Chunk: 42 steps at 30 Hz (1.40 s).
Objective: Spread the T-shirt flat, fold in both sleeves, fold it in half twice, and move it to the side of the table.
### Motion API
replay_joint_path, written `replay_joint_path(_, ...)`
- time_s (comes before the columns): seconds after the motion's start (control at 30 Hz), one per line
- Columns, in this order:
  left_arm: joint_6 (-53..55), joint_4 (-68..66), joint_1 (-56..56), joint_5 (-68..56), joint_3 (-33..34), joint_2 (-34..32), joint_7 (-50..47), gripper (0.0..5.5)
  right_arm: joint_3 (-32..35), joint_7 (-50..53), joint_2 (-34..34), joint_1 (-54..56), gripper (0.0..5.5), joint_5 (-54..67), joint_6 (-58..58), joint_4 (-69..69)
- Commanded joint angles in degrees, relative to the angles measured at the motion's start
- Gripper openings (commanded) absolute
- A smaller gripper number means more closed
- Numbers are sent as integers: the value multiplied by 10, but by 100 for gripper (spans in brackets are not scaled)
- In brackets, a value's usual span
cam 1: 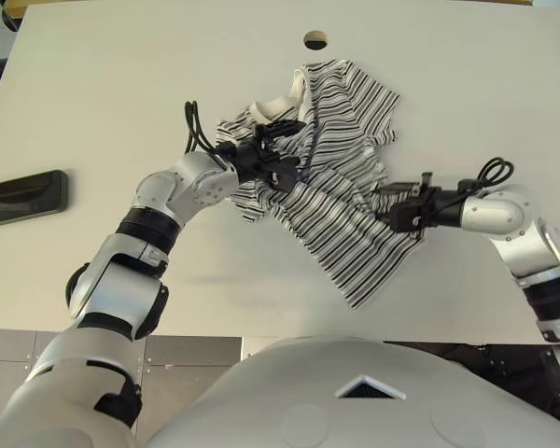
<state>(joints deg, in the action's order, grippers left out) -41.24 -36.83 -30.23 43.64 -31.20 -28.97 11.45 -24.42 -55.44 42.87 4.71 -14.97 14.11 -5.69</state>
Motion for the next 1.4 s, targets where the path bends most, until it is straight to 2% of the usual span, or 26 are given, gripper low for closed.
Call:
replay_joint_path(0.03, -56, 40, -4, -1, -22, -19, 29, 343, -39, -58, 21, -59, 216, 9, -63, -59)
replay_joint_path(0.2, -72, 57, 0, 4, -23, -26, 31, 343, -41, -55, 27, -77, 216, 9, -82, -89)
replay_joint_path(0.37, -68, 41, -15, 20, -15, -29, -8, 343, -30, -50, 34, -83, 216, 19, -87, -109)
replay_joint_path(0.5, -97, 47, -31, -122, 68, -10, -39, 343, 52, -43, 27, -35, 216, 108, -117, -125)
replay_joint_path(0.57, -96, 52, -38, -207, 103, -11, -14, 343, 89, -60, 24, -17, 216, 179, -141, -138)
replay_joint_path(0.7, -80, 56, -30, -274, 128, -29, 41, 343, 122, -80, 13, 29, 216, 257, -173, -113)
replay_joint_path(0.8, -35, 36, -4, -280, 124, -48, 97, 343, 121, -39, -32, 82, 216, 237, -155, -25)
replay_joint_path(0.97, 19, 1, 29, -249, 96, -77, 185, 343, 131, 102, -113, 180, 216, 157, -95, 177)
replay_joint_path(1.07, 36, -40, 26, -209, 79, -85, 196, 343, 121, 181, -140, 233, 216, 99, -43, 318)
replay_joint_path(1.13, 51, -83, 8, -164, 64, -86, 169, 343, 103, 211, -159, 262, 216, 65, -5, 412)
replay_joint_path(1.27, 82, -192, -49, -42, 5, -72, 37, 343, 70, 244, -190, 304, 216, 11, 48, 570)
replay_joint_path(1.4, 94, -280, -85, 22, -50, -47, -33, 343, 60, 263, -193, 330, 216, -20, 66, 687)
